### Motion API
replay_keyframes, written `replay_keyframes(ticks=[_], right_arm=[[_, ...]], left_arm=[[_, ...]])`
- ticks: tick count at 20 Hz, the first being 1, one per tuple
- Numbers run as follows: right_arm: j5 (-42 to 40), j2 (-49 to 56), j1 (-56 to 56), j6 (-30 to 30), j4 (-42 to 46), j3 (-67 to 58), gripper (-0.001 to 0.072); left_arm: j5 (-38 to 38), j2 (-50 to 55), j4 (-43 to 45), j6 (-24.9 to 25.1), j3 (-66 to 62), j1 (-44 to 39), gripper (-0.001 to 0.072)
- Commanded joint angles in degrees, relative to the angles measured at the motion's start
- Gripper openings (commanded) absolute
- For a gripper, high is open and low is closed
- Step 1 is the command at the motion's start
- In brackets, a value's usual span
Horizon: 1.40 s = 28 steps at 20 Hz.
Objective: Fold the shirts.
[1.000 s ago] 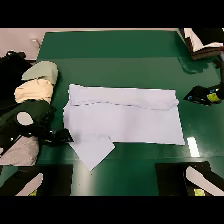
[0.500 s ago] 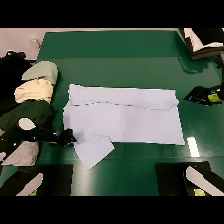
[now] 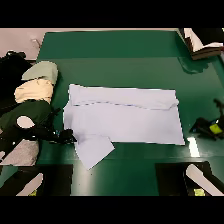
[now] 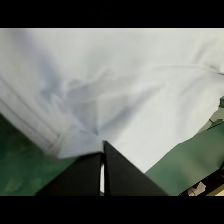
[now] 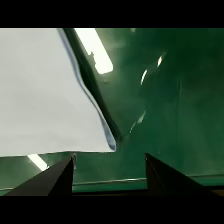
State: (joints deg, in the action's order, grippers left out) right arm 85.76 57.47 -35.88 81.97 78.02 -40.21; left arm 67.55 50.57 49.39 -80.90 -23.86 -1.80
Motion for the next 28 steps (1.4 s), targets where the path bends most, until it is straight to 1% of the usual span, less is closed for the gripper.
replay_keyframes(ticks=[1,2,4,5,6,7,8,9,10,12,15,17,19,22,25,28], right_arm=[[-1.6,4.0,-6.0,0.4,-2.5,9.7,0.0511],[-3.4,5.2,-5.9,-0.1,-5.3,11.1,0.0510],[-7.9,6.4,-5.9,-1.9,-12.9,12.9,0.0477],[-9.6,6.4,-5.9,-2.5,-15.3,12.9,0.0465],[-10.6,5.8,-5.9,-2.6,-16.1,12.5,0.0410],[-11.0,4.9,-5.9,-2.6,-15.8,11.8,0.0322],[-11.1,3.6,-5.9,-2.9,-15.3,11.0,0.0199],[-11.0,2.2,-5.9,-4.0,-15.3,10.3,0.0101],[-10.5,0.7,-5.9,-5.0,-15.3,9.8,0.0025],[-8.7,-1.9,-5.1,-5.4,-14.4,8.8,0.0018],[-3.7,-7.7,-1.2,-5.3,-9.7,6.3,0.0017],[-1.5,-12.1,1.9,-3.5,-7.6,3.8,0.0017],[-1.7,-14.5,5.3,-1.9,-7.4,0.4,0.0017],[-2.1,-10.0,10.9,0.1,-7.5,-8.0,0.0017],[-3.7,-0.3,15.4,1.4,-7.5,-17.2,0.0017],[-4.5,10.5,17.7,3.3,-7.5,-26.8,0.0017]], left_arm=[[0.5,0.0,-0.1,1.5,-0.2,0.0,0.0022],[0.5,0.0,-0.1,1.5,-0.2,0.0,0.0022],[0.5,0.0,-0.1,1.4,-0.2,0.0,0.0022],[0.5,0.0,-0.1,1.5,-0.2,0.0,0.0022],[0.6,0.0,0.0,1.5,-0.2,0.0,0.0022],[0.9,0.0,0.4,1.5,-0.5,0.0,0.0022],[1.3,0.0,1.6,1.5,-1.2,0.0,0.0022],[1.9,0.0,2.8,1.4,-2.0,0.0,0.0021],[3.0,0.0,4.3,1.3,-3.0,0.0,0.0021],[4.8,-2.0,5.9,0.2,-4.0,0.0,0.0020],[9.0,-11.5,7.7,-4.7,-4.0,0.0,0.0020],[11.7,-17.2,7.5,-7.2,-5.0,0.0,0.0020],[11.2,-17.8,7.6,-7.2,-8.9,0.0,0.0020],[5.1,-12.8,10.4,-5.4,-17.2,0.0,0.0021],[-1.7,-1.9,11.8,-2.7,-26.4,0.1,0.0022],[-6.1,11.1,11.9,-2.5,-34.8,0.1,0.0024]])
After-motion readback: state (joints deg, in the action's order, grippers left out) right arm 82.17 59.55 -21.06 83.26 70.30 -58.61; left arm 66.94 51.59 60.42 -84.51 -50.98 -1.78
